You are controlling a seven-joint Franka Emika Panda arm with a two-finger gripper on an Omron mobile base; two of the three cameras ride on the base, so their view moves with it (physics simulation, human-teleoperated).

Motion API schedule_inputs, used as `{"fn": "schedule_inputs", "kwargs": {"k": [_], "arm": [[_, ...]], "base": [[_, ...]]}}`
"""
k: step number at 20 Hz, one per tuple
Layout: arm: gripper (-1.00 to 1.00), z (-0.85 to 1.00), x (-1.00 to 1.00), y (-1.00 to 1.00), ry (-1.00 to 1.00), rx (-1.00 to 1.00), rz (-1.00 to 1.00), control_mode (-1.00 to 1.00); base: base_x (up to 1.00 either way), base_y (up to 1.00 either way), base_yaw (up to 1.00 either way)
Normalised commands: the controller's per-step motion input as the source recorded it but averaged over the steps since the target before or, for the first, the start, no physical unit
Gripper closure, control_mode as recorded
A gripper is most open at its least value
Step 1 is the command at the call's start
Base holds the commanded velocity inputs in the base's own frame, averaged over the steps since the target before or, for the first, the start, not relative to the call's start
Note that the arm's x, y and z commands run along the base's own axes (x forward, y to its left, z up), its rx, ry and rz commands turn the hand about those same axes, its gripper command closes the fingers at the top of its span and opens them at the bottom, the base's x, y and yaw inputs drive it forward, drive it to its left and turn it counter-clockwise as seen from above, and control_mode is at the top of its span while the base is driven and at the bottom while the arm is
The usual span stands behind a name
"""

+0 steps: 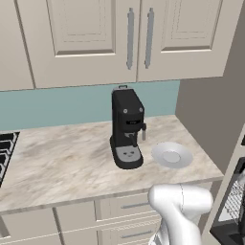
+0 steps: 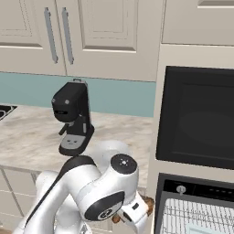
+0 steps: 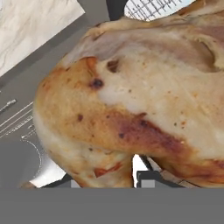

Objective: Place the chicken drumstick on the bottom rack of the oven.

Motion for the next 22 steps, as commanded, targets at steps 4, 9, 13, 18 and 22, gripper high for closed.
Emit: {"fn": "schedule_inputs", "kwargs": {"k": [4, 9, 13, 18, 22], "arm": [[1.00, -0.44, -0.08, -1.00, -0.01, 0.03, 0.21, -1.00], [1.00, -0.57, 0.10, -1.00, 0.00, 0.07, 0.17, -1.00], [1.00, -0.49, 0.21, -1.00, 0.00, 0.04, 0.10, -1.00], [1.00, -0.41, 0.35, -1.00, -0.01, 0.06, 0.08, -1.00], [1.00, -0.52, 0.14, -0.63, -0.04, 0.01, 0.01, -1.00]], "base": [[0.00, 0.00, 0.00], [0.00, 0.00, 0.00], [0.00, 0.00, 0.00], [0.00, 0.00, 0.00], [0.00, 0.00, 0.00]]}}
